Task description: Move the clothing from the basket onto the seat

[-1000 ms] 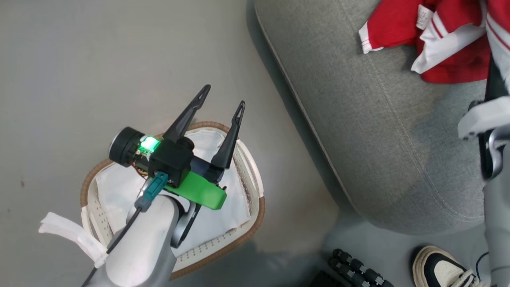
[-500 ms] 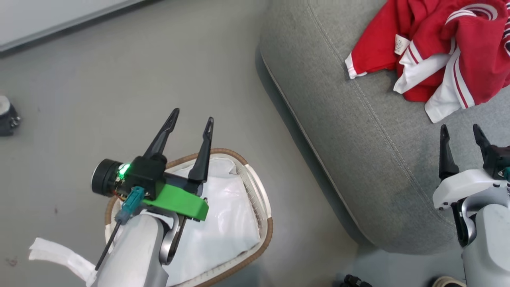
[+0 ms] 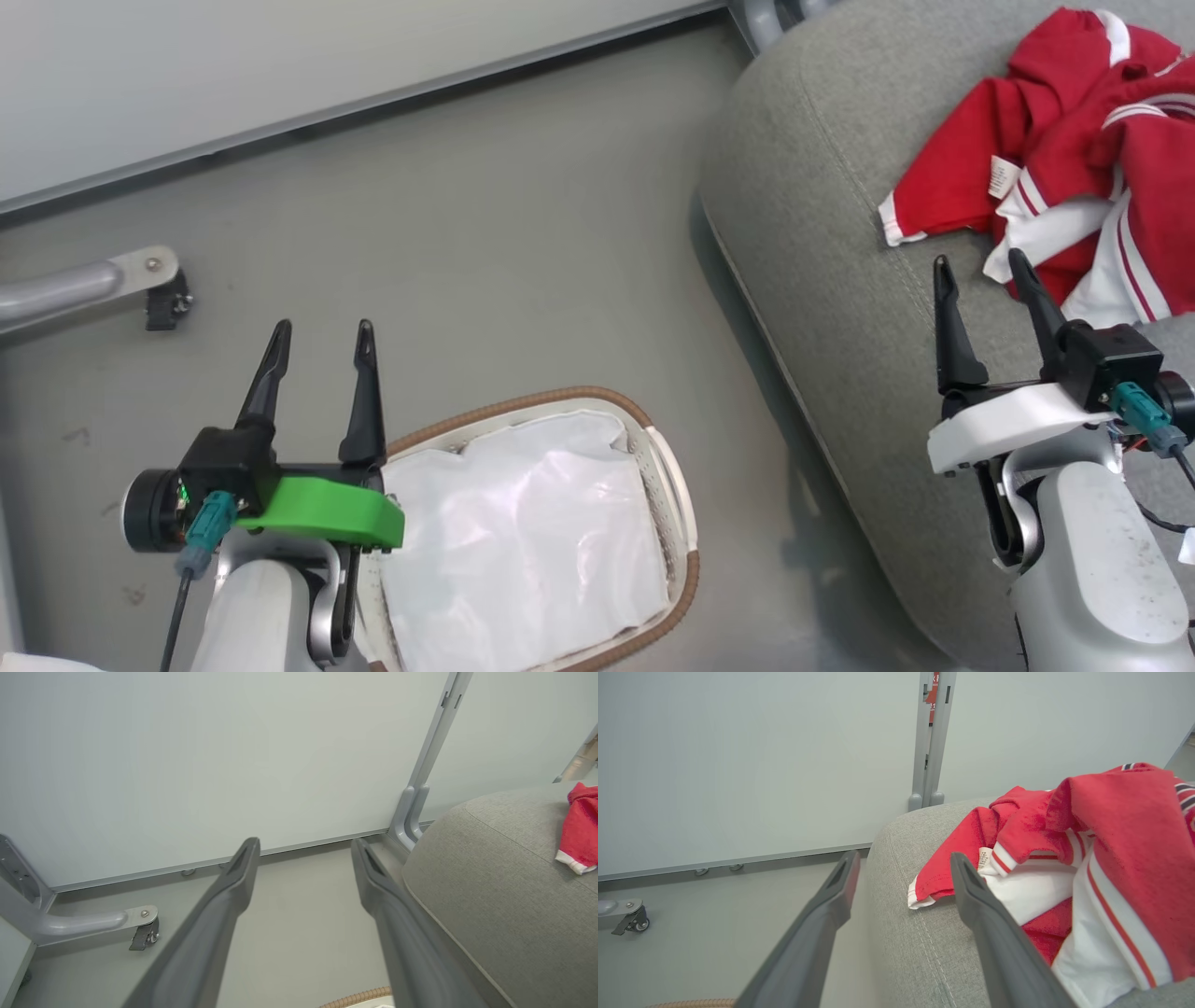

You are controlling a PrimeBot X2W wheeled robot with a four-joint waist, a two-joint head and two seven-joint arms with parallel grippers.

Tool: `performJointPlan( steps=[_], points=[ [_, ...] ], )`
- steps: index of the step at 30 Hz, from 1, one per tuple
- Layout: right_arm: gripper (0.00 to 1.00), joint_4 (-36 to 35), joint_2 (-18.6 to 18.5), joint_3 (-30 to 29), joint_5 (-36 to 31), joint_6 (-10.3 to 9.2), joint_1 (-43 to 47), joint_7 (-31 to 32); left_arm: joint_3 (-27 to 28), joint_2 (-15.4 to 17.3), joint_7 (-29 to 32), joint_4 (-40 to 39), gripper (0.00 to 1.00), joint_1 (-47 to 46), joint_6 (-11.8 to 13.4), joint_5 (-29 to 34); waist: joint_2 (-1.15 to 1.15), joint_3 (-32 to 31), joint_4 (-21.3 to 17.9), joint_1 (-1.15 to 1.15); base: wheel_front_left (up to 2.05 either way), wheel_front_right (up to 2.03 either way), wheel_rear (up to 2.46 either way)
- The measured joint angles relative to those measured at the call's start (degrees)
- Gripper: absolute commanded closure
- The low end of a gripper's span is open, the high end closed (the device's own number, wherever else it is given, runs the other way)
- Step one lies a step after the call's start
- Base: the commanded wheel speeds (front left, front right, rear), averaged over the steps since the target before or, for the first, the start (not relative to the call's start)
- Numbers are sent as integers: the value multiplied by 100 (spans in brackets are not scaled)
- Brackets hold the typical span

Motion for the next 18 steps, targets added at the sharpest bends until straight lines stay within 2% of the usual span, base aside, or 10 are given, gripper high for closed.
performJointPlan(
  steps=[8,18],
  points=[
    [0,4,15,485,230,0,37,0,358,-11,0,162,0,281,168,-186,0,-391,346,0,0,0,0],
    [0,62,14,554,225,0,590,0,667,-12,0,286,0,750,218,-291,0,-901,675,0,0,0,0]
  ],
)
